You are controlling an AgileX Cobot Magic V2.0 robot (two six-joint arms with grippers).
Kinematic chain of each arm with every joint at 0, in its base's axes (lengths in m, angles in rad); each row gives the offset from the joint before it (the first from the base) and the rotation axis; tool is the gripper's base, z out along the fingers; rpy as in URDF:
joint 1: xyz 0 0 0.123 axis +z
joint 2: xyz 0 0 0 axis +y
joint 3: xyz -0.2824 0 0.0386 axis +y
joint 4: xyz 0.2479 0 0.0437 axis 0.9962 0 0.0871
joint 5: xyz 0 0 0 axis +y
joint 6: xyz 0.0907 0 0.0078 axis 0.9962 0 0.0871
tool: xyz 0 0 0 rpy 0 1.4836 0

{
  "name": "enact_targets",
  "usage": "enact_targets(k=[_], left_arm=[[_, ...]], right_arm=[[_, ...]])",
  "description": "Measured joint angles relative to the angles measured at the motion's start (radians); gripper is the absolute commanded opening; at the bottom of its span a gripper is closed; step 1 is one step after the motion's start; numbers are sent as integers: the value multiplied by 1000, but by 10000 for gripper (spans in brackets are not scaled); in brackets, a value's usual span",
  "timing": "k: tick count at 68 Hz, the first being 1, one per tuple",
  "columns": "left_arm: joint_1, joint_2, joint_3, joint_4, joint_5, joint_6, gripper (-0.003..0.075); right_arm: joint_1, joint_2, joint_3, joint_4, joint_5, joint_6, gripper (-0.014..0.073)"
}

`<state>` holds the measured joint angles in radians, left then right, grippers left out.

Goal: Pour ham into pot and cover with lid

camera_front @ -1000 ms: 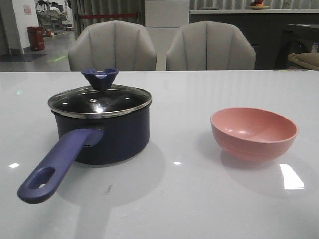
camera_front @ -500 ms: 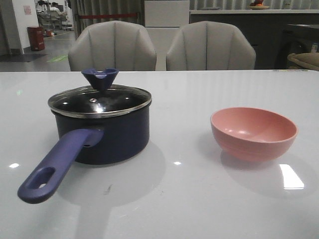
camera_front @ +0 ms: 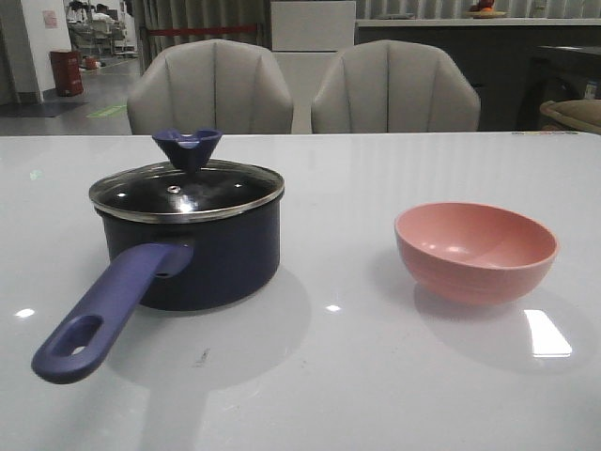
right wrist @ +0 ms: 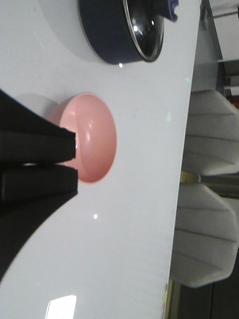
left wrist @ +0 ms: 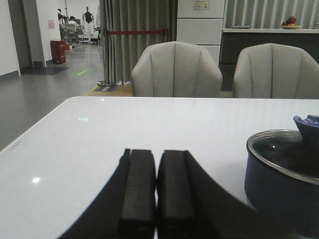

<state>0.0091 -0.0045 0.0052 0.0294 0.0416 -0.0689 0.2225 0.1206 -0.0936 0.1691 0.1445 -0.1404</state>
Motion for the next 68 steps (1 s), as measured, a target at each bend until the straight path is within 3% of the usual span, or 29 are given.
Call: enact_targets(k=[14, 68], left_arm=[[0, 0, 0, 0, 0, 0, 113], [0, 0, 0, 0, 0, 0, 113]], right_arm=[[-61, -105, 72, -115, 0, 158, 158], [-63, -130, 120, -186, -66, 230, 158]])
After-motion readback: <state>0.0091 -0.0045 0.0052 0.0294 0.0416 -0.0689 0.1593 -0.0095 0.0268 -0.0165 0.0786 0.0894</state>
